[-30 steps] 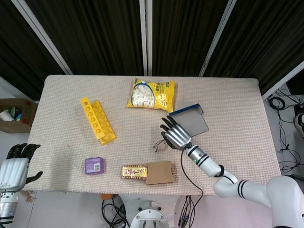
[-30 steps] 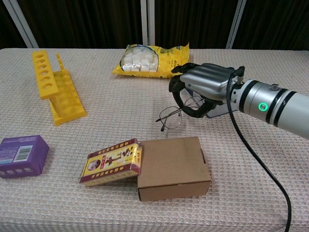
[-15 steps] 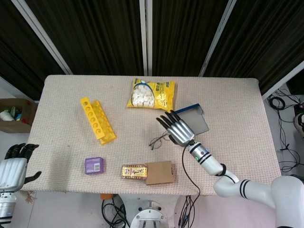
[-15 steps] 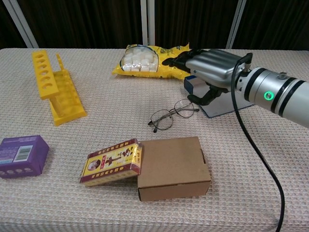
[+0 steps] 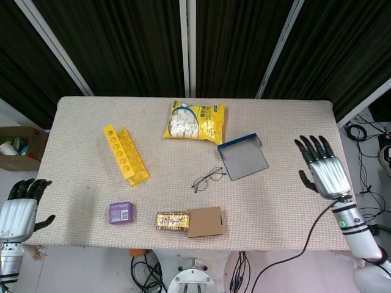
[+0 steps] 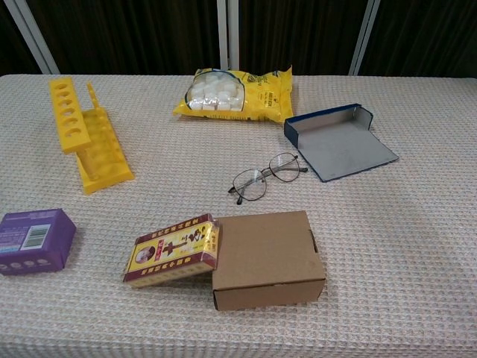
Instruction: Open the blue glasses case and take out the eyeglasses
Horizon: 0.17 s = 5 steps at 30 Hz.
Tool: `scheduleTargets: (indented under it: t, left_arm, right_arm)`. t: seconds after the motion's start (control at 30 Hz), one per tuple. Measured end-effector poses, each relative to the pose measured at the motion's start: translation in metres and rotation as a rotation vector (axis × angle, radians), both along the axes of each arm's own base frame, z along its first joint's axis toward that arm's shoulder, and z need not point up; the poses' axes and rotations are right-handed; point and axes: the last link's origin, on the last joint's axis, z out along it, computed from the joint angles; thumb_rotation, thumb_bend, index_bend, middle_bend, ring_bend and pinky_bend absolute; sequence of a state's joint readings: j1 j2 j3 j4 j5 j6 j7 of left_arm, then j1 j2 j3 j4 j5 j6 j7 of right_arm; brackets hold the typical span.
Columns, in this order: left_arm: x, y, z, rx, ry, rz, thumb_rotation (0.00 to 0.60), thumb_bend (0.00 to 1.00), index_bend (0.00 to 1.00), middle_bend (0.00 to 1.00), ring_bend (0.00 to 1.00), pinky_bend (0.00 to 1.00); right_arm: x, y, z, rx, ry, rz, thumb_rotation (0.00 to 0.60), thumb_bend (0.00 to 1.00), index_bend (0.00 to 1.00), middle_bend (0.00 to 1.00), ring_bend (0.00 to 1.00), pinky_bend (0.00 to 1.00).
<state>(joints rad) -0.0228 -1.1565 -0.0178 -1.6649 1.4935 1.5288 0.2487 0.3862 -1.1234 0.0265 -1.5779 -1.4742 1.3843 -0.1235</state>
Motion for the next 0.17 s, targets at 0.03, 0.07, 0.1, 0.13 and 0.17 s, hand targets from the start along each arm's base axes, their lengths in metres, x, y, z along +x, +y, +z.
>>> scheduleTargets:
  t: [0.03, 0.07, 0.1, 0.13, 0.17]
  left_arm:
    - [0.001, 0.000, 0.000, 0.002, 0.000, -0.001, 0.600, 0.00, 0.20, 0.19, 0.13, 0.14]
    - [0.001, 0.001, -0.001, 0.003, 0.000, -0.002, 0.600, 0.00, 0.20, 0.19, 0.13, 0.14]
    - [0.002, 0.001, -0.001, 0.004, 0.001, -0.002, 0.600, 0.00, 0.20, 0.19, 0.13, 0.14]
    - [0.002, 0.001, -0.001, 0.004, 0.002, -0.001, 0.600, 0.00, 0.20, 0.19, 0.13, 0.14]
    - [0.002, 0.001, -0.001, 0.005, 0.003, 0.000, 0.600, 0.00, 0.20, 0.19, 0.13, 0.14]
  right_arm:
    - [-0.008, 0.010, 0.007, -0.013, -0.019, -0.020, 0.600, 0.43, 0.02, 0.05, 0.00, 0.00]
    - [-0.017, 0.024, 0.015, -0.028, -0.043, -0.047, 0.600, 0.43, 0.02, 0.05, 0.00, 0.00]
    - [-0.024, 0.034, 0.019, -0.037, -0.060, -0.066, 0.600, 0.43, 0.01, 0.05, 0.00, 0.00]
    - [-0.030, 0.044, 0.023, -0.042, -0.074, -0.085, 0.600, 0.44, 0.01, 0.05, 0.00, 0.00]
    - [-0.038, 0.055, 0.027, -0.045, -0.086, -0.107, 0.600, 0.44, 0.01, 0.04, 0.00, 0.00]
